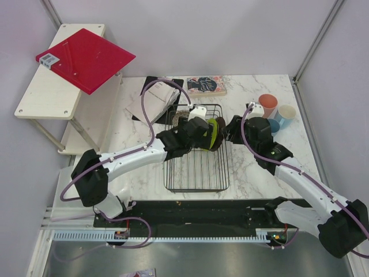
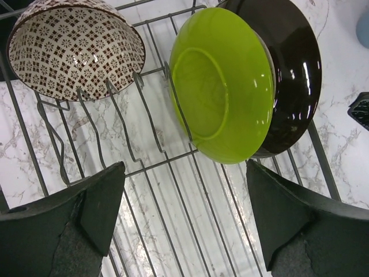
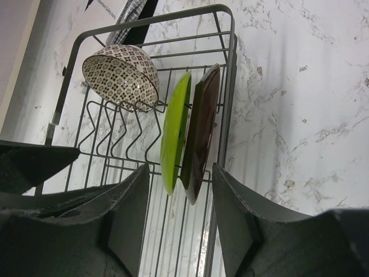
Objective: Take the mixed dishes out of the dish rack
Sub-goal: Pick up the plate from the dish rack, then place the plate at the center of the board.
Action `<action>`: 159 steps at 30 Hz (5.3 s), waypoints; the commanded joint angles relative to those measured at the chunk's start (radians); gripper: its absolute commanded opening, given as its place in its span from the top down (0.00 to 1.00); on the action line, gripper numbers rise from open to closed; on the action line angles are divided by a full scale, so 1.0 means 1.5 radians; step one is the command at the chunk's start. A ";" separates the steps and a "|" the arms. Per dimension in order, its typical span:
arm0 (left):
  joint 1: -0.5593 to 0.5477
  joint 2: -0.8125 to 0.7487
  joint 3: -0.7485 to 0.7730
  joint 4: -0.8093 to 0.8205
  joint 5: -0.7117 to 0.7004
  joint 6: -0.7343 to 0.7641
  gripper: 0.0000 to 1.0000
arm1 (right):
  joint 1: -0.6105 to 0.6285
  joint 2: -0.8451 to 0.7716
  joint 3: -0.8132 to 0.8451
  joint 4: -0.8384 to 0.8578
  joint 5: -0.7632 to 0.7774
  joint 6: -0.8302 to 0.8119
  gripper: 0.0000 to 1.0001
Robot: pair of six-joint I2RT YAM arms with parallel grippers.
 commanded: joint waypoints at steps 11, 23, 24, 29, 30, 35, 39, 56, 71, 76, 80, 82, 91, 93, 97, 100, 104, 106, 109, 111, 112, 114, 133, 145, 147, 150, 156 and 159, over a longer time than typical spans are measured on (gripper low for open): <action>-0.134 0.113 0.021 0.164 -0.297 0.202 0.11 | 0.002 -0.075 0.003 0.010 0.019 0.004 0.45; -0.134 0.056 -0.023 0.165 -0.310 0.158 0.12 | 0.002 -0.077 0.003 -0.006 0.029 0.001 0.44; -0.133 0.039 -0.029 0.156 -0.308 0.145 0.11 | 0.001 -0.071 0.006 -0.009 0.031 0.002 0.45; -0.116 -0.081 -0.086 0.083 -0.276 0.024 0.07 | -0.013 -0.007 0.030 -0.017 0.002 0.023 0.50; -0.111 -0.127 -0.097 0.080 -0.266 0.010 0.07 | -0.015 0.003 0.033 -0.016 -0.006 0.026 0.53; -0.079 -0.233 -0.161 0.055 -0.185 -0.060 0.07 | -0.016 0.047 0.049 -0.002 -0.033 0.038 0.61; -0.062 -0.284 -0.192 0.036 -0.156 -0.090 0.06 | -0.016 0.049 0.046 0.027 -0.075 0.044 0.62; -0.048 -0.320 -0.245 0.031 -0.129 -0.118 0.06 | -0.016 0.140 0.038 0.087 -0.151 0.055 0.60; -0.047 -0.298 -0.253 0.031 -0.114 -0.125 0.06 | -0.016 0.212 0.028 0.135 -0.172 0.059 0.61; -0.047 -0.296 -0.257 0.032 -0.108 -0.133 0.06 | -0.016 0.224 0.025 0.139 -0.169 0.054 0.62; -0.047 -0.291 -0.258 0.032 -0.102 -0.136 0.06 | -0.015 0.239 0.026 0.143 -0.176 0.055 0.66; -0.047 -0.291 -0.260 0.032 -0.100 -0.138 0.06 | -0.016 0.242 0.026 0.143 -0.176 0.054 0.73; -0.047 -0.296 -0.261 0.032 -0.102 -0.137 0.06 | -0.015 0.188 0.051 0.105 -0.184 0.048 0.90; -0.047 -0.295 -0.261 0.033 -0.101 -0.136 0.07 | -0.015 0.168 0.061 0.094 -0.187 0.043 0.93; -0.047 -0.297 -0.260 0.032 -0.101 -0.136 0.07 | -0.015 0.134 0.097 0.044 -0.205 0.036 0.96; -0.047 -0.296 -0.257 0.032 -0.100 -0.137 0.07 | -0.015 0.116 0.128 0.014 -0.235 0.026 0.97; -0.047 -0.299 -0.255 0.032 -0.100 -0.135 0.07 | -0.014 0.092 0.168 -0.026 -0.270 0.013 1.00; -0.047 -0.301 -0.252 0.032 -0.101 -0.131 0.07 | -0.014 0.074 0.193 -0.053 -0.278 -0.004 1.00; -0.047 -0.305 -0.248 0.032 -0.104 -0.124 0.07 | 0.000 0.038 0.220 -0.094 -0.232 -0.059 1.00; -0.047 -0.308 -0.247 0.033 -0.105 -0.117 0.08 | 0.016 0.016 0.225 -0.132 -0.178 -0.095 1.00; -0.047 -0.309 -0.243 0.032 -0.106 -0.116 0.08 | 0.038 0.009 0.220 -0.141 -0.107 -0.125 1.00; -0.046 -0.310 -0.239 0.032 -0.107 -0.105 0.09 | 0.061 -0.012 0.205 -0.151 -0.034 -0.147 1.00; 0.007 -0.371 -0.208 -0.004 -0.131 -0.050 0.10 | 0.370 -0.191 -0.079 0.152 0.287 -0.532 1.00; 0.016 -0.370 -0.179 0.006 0.011 0.101 0.11 | 0.588 -0.157 -0.068 0.044 0.130 -0.661 1.00; 0.016 -0.381 -0.170 0.006 0.023 0.124 0.09 | 0.653 -0.119 -0.050 0.022 0.186 -0.689 1.00; 0.016 -0.404 -0.154 0.000 0.011 0.161 0.07 | 0.717 -0.074 -0.037 0.002 0.254 -0.714 1.00; 0.020 -0.428 -0.098 -0.062 -0.044 0.200 0.05 | 0.763 -0.032 -0.034 -0.023 0.346 -0.747 1.00; 0.027 -0.438 -0.078 -0.087 -0.051 0.210 0.04 | 0.779 -0.019 -0.035 -0.031 0.407 -0.775 1.00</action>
